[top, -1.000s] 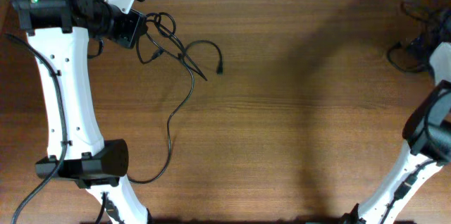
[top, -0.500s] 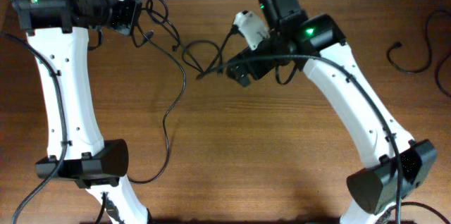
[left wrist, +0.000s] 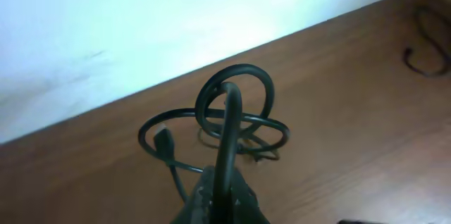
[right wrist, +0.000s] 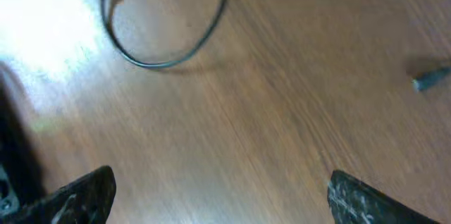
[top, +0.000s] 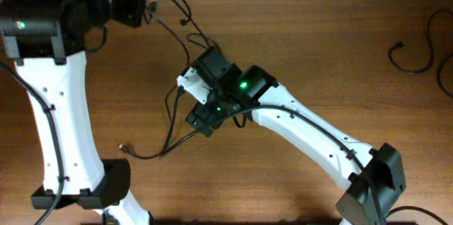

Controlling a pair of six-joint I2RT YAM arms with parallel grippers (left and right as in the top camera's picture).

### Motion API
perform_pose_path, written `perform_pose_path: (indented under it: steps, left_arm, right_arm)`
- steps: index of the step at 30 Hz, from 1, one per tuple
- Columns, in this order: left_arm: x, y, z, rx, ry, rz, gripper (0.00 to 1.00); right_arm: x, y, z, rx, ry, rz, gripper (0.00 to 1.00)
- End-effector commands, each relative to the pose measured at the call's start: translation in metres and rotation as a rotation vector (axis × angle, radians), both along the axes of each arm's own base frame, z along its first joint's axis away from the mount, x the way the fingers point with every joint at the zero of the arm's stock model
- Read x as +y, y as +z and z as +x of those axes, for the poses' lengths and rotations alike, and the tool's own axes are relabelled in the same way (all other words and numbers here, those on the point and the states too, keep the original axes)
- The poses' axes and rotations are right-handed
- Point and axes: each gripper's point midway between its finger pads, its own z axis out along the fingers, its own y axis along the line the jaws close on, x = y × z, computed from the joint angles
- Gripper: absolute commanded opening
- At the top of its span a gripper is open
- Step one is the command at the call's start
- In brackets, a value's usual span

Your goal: Untangle cables

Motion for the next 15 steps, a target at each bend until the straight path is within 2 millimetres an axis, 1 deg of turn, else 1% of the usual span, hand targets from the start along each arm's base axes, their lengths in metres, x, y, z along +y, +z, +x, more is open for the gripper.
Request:
perform_pose_path:
  steps: [1, 2, 3, 4, 5, 6, 7, 8, 9, 10, 11, 13, 14, 15]
  left_arm:
    - [-0.034, 0.011, -0.011, -0.028, -0.074, -0.014, 0.00]
    - [-0.039, 0.012, -0.012, -0.029, -0.087, -0.015, 0.00]
    - [-0.041, 0.011, -0.013, -0.027, -0.090, -0.018, 0.00]
    - [-0.041, 0.012, -0.013, -0.028, -0.090, -0.018, 0.00]
    - [-0.041, 0.013, -0.014, -0.032, -0.089, -0.017, 0.00]
    - [-0.039, 0.015, -0.015, -0.037, -0.079, -0.010, 0.00]
    - [-0.032, 0.015, -0.014, -0.044, -0.048, 0.013, 0.00]
    - [-0.018, 0.015, -0.010, -0.048, 0.034, 0.054, 0.00]
    - [-0.015, 0.015, -0.010, -0.049, 0.047, 0.061, 0.00]
    - [-0.015, 0.015, -0.010, -0.048, 0.049, 0.058, 0.00]
    - [-0.016, 0.015, -0.010, -0.047, 0.049, 0.054, 0.00]
    - [-0.016, 0.019, -0.014, -0.056, 0.049, 0.051, 0.00]
    - [-0.015, 0.023, -0.017, -0.065, 0.051, 0.048, 0.00]
    - [-0.015, 0.032, -0.024, -0.085, 0.051, 0.040, 0.00]
  right_arm:
    - [0.016, 0.001, -0.011, -0.003, 0.025, 0.024, 0.95]
    - [0.020, -0.001, -0.010, -0.009, 0.030, 0.029, 0.95]
    - [0.022, -0.007, -0.001, -0.039, 0.013, 0.017, 0.95]
    - [0.022, -0.013, 0.012, -0.083, -0.014, -0.006, 0.95]
    - [0.021, -0.014, 0.029, -0.154, -0.054, -0.025, 0.95]
    - [0.018, -0.007, 0.047, -0.233, -0.130, -0.032, 0.95]
    - [0.012, 0.002, 0.067, -0.307, -0.240, -0.033, 0.95]
    - [0.001, 0.015, 0.091, -0.361, -0.470, 0.014, 0.96]
    - [0.000, 0.018, 0.097, -0.337, -0.557, 0.066, 0.96]
    - [-0.002, 0.022, 0.104, -0.283, -0.694, 0.153, 0.96]
    - [0.000, 0.025, 0.106, -0.251, -0.764, 0.207, 0.96]
    - [0.012, 0.034, 0.110, -0.207, -0.838, 0.323, 0.96]
    - [0.014, 0.033, 0.112, -0.202, -0.839, 0.336, 0.96]
    - [0.015, 0.027, 0.112, -0.199, -0.839, 0.324, 0.96]
